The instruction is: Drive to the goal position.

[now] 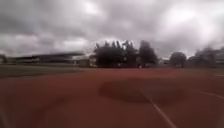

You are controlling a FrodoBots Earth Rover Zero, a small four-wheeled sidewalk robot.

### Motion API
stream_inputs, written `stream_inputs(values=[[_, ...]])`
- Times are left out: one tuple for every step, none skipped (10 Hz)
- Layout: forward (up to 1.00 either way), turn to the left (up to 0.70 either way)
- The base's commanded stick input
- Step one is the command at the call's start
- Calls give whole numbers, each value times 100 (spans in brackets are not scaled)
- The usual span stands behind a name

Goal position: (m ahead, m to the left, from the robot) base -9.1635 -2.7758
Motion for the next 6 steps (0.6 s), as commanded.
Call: stream_inputs(values=[[70, 0], [70, 0], [70, 0], [70, 0], [70, 0], [70, 0]])
